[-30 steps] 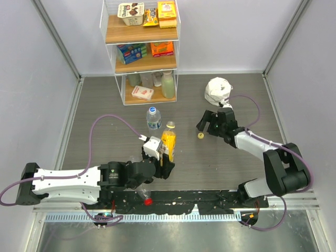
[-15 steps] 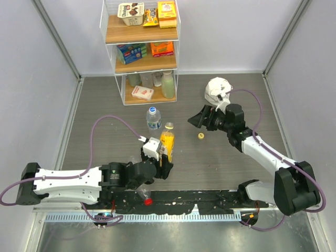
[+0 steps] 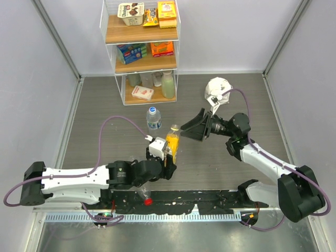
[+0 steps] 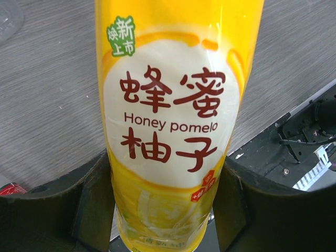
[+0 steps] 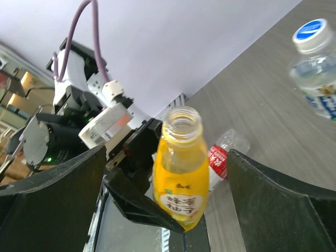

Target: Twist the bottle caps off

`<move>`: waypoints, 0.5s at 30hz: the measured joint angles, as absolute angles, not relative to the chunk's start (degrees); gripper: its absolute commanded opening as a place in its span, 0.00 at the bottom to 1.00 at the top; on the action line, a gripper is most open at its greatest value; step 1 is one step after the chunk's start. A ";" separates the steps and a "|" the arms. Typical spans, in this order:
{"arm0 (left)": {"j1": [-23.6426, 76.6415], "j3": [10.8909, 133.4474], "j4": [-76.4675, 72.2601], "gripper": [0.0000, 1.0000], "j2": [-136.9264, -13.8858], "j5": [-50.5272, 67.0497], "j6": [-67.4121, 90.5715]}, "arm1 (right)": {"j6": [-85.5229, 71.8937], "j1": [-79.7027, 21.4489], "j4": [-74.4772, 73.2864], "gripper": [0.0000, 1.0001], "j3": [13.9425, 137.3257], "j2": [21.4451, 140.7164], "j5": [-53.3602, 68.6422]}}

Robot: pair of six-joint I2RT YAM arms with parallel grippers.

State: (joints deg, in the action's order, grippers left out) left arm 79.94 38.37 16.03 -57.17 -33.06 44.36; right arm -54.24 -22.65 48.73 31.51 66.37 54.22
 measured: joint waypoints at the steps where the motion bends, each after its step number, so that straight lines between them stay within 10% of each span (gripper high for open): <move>1: 79.79 38.37 15.90 0.00 -57.45 -32.69 44.29 | -54.24 -23.44 49.08 0.99 31.51 66.37 54.70; 8: 79.20 39.07 15.29 0.00 -60.53 -30.50 42.98 | -51.46 -27.83 45.80 0.88 32.21 66.41 54.92; 15: 79.11 40.34 15.14 0.00 -61.19 -30.06 42.50 | -48.84 -28.01 42.85 0.33 33.63 67.22 53.19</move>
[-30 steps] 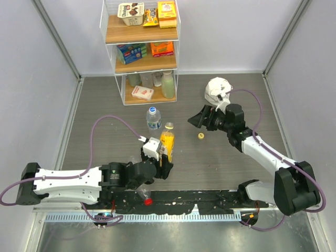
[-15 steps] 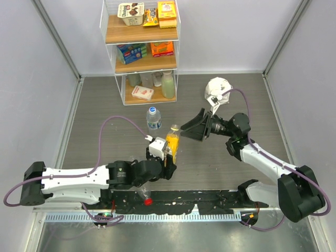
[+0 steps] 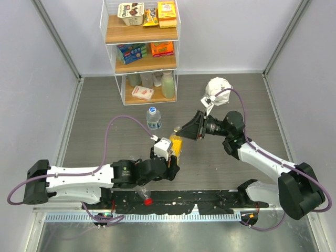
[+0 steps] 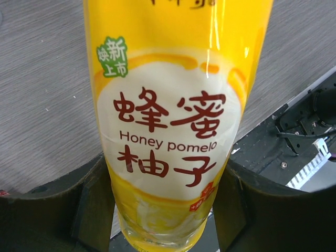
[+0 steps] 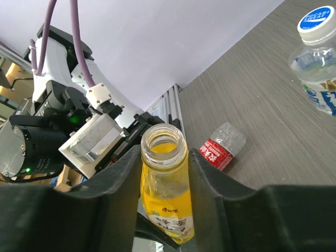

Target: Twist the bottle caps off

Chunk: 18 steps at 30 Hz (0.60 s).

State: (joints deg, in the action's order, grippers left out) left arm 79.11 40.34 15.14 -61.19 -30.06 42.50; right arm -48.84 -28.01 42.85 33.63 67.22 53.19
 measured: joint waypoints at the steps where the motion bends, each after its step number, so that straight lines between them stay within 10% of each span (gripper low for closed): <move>1: 79.09 40.38 15.16 0.00 -61.19 -29.91 42.57 | -48.71 -28.01 42.59 0.29 33.74 67.51 52.86; 4: 79.05 40.38 15.27 0.00 -61.19 -29.74 43.07 | -47.42 -27.88 42.17 0.06 34.17 68.16 52.40; 8: 78.94 40.38 15.27 0.00 -61.36 -29.36 43.09 | -46.54 -27.90 41.01 0.04 34.41 68.14 52.18; 13: 78.72 40.38 15.22 0.00 -62.19 -29.02 43.11 | -44.93 -27.90 38.76 0.54 34.57 67.72 52.07; 18: 78.67 40.38 14.20 0.00 -62.74 -28.40 42.65 | -44.82 -28.27 36.45 0.62 34.85 67.75 51.99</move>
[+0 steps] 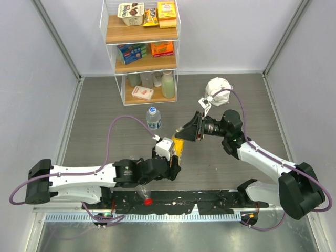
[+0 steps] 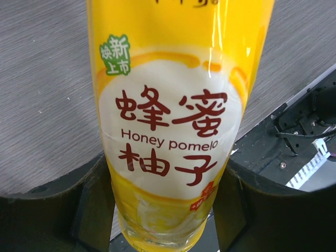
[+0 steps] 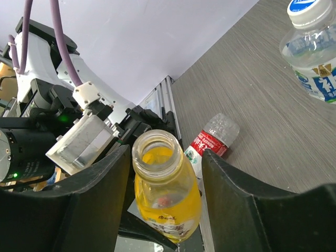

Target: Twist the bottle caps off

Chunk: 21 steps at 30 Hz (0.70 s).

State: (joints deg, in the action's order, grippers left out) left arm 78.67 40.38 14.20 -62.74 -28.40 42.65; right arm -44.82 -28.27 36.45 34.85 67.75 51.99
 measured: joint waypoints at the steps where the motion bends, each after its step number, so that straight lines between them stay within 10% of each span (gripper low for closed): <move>1: 78.67 40.38 13.80 0.00 -62.74 -28.38 42.59 | -44.80 -28.36 36.07 0.60 34.87 67.75 51.96; 21: 78.67 42.50 13.13 0.00 -64.18 -28.25 41.43 | -47.86 -28.40 35.03 0.54 36.27 67.75 51.68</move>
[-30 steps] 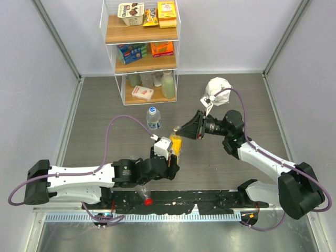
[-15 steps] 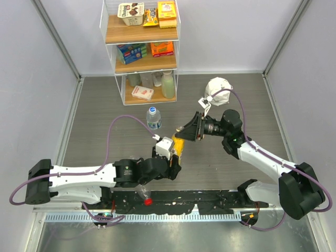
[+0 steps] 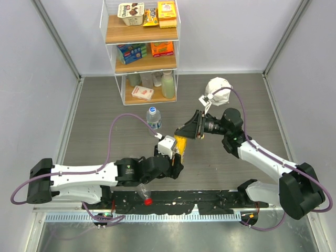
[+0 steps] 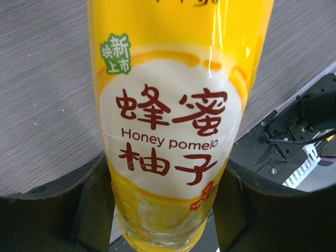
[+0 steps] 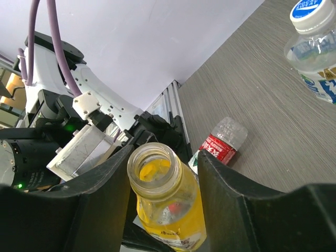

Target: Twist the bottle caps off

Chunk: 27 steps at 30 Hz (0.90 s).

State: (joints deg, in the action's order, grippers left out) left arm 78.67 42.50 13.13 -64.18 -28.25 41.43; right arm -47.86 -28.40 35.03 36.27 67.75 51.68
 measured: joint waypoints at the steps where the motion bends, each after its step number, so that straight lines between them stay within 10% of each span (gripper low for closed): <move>1: 78.67 42.74 13.15 0.00 -64.25 -28.23 41.34 | -48.16 -28.40 35.22 0.49 36.42 67.75 51.66; 7: 78.63 44.23 13.41 0.00 -64.40 -28.27 41.39 | -48.42 -28.29 35.79 0.02 37.19 67.18 50.81; 11: 78.67 44.36 13.06 0.06 -64.40 -28.23 41.39 | -47.99 -28.32 34.96 0.02 37.19 66.06 50.19; 21: 78.98 44.77 12.27 0.78 -65.60 -26.65 41.28 | -38.87 -28.60 19.42 0.02 38.41 58.26 44.84; 27: 78.59 46.30 12.29 0.87 -68.25 -26.30 40.16 | -31.81 -28.77 4.64 0.02 42.61 52.42 33.23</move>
